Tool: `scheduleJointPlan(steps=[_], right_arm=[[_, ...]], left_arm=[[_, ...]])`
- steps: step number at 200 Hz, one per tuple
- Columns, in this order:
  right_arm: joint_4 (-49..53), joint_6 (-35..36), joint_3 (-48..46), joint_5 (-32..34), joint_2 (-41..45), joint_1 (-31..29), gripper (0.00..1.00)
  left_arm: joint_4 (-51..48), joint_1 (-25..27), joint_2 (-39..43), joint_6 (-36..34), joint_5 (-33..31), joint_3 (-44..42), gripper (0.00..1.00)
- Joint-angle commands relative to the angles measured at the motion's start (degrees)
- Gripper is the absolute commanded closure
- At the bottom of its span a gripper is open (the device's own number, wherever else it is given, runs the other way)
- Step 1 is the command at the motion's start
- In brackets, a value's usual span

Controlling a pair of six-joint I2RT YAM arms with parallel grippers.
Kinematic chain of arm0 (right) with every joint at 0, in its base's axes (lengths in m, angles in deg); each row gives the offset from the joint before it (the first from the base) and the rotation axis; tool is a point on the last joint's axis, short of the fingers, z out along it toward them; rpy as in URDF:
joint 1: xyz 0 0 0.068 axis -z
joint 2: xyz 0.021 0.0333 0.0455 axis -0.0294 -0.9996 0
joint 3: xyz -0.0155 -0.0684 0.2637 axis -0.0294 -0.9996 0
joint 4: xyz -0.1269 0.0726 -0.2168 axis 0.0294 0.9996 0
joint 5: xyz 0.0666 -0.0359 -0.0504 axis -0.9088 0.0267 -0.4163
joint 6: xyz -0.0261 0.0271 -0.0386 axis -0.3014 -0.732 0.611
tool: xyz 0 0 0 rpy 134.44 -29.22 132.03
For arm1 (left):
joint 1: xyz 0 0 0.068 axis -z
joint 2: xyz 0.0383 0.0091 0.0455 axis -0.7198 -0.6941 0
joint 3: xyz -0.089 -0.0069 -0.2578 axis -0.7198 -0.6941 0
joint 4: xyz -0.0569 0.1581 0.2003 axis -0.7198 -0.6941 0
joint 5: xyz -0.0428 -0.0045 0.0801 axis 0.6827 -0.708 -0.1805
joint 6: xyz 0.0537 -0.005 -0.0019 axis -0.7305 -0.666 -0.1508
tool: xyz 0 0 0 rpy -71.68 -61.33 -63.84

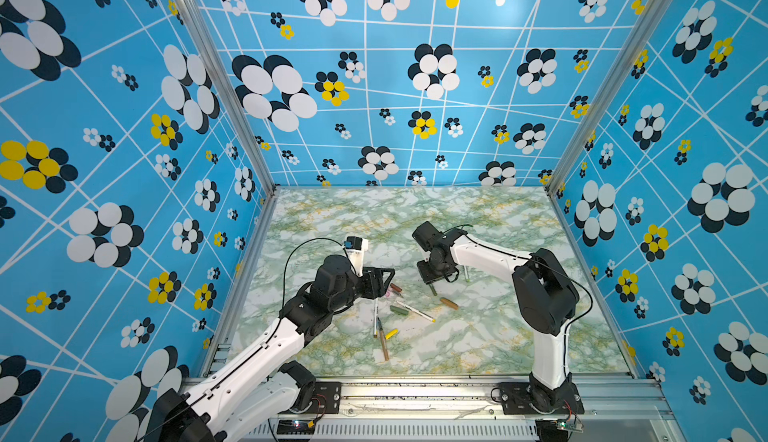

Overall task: Insert the pens into the pen caps
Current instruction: 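Grasp the olive-green pen on the table with the right gripper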

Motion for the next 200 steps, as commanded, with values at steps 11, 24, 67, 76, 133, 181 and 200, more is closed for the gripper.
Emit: scheduleJointPlan(steps=[11, 24, 67, 76, 133, 181, 200], right_arm=[[0.15, -0.18, 1.57, -0.72, -1.94, -0.44, 0.58], [0.07, -0.41, 2.02, -0.76, -2.73, -0.53, 0.59], [0.14, -0.65, 3.22, -0.74, -4.76, -0.59, 0.65], [0.31, -0.62, 3.53, -0.63, -5.13, -0.61, 0.66], [1.12, -0.92, 5.0, -0.39, -6.6, -0.61, 0.77], [1.62, -1.58, 6.33, -0.45, -5.95, -0.6, 0.87], [1.44, -2.28, 7.19, -1.34, -4.6, -0.46, 0.89]], left_arm=[[1.89, -0.69, 0.5, 0.11, 0.65, -0.93, 0.3], [2.17, -0.69, 0.37, -0.09, 1.13, -0.88, 0.3], [2.26, -1.01, 0.43, 0.01, 1.14, -1.05, 0.26], [2.21, -1.17, 0.5, 0.32, 1.04, -1.29, 0.22], [2.03, -2.82, 1.27, 0.95, 2.13, -2.09, 0.1], [2.78, -4.87, 1.86, 2.26, 3.56, -3.07, 0.01], [3.09, -5.73, 2.16, 2.95, 4.59, -3.34, 0.01]])
